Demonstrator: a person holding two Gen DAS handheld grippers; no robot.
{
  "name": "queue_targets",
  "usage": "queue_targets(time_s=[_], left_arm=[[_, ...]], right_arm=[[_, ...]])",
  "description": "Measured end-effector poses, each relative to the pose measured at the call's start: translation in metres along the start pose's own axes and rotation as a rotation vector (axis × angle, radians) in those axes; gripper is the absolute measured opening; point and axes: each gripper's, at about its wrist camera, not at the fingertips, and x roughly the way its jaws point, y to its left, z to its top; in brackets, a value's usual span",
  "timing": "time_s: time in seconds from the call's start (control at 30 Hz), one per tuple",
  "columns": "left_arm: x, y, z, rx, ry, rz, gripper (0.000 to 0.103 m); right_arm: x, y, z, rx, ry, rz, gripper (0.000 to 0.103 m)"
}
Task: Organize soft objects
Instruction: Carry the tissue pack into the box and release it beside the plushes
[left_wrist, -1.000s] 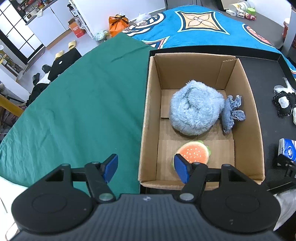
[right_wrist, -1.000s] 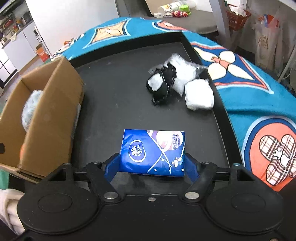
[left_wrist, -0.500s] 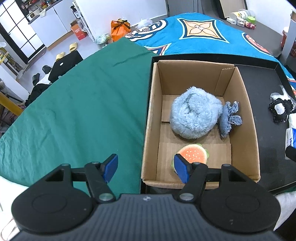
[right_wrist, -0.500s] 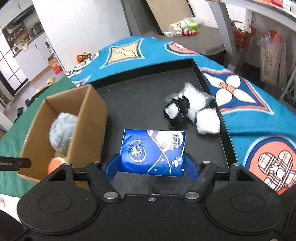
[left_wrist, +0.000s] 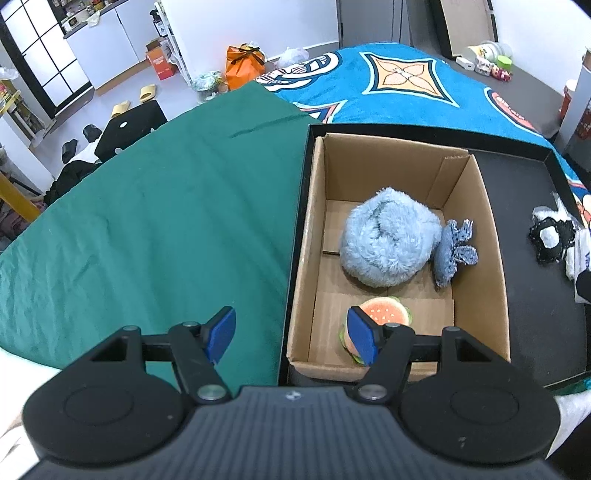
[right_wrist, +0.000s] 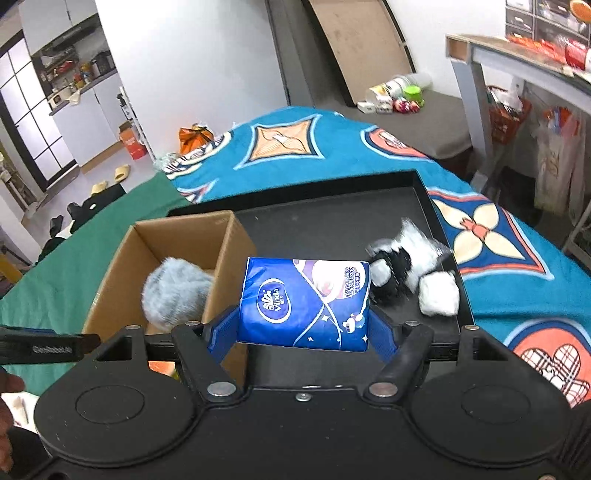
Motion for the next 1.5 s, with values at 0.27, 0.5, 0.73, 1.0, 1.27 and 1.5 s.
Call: queue_targets(time_s=[0.27, 0.5, 0.73, 1.0, 1.27, 1.5], left_arm=[[-0.001, 0.008, 0.000, -0.038, -0.014, -0.033, 0.065], [0.000, 0.015, 0.001, -0.067, -0.023, -0.060, 0.065], [0.003, 0.022, 0.001, -0.093, -0.023, -0.097, 0.065], [0.014, 0.025, 0.001, -0.095, 0.014, -0.123, 0.063], [0.025, 0.027, 0.001, -0.094, 0.058, -0.154, 0.059], [0.041, 0.028, 0.002, -0.097, 0.110, -0.167, 0.030]], right_arm=[[-0.007, 0.023, 0.015, -0.030, -0.032, 0.029, 0.071], [-0.006, 0.040, 0.018, -0.058, -0.033, 0.041, 0.071], [-0.005, 0.056, 0.022, -0.082, -0.033, 0.070, 0.071], [0.003, 0.077, 0.026, -0.094, -0.009, 0.111, 0.071], [0.011, 0.094, 0.025, -0.115, 0.022, 0.132, 0.071], [0.017, 0.102, 0.024, -0.112, 0.049, 0.141, 0.071]])
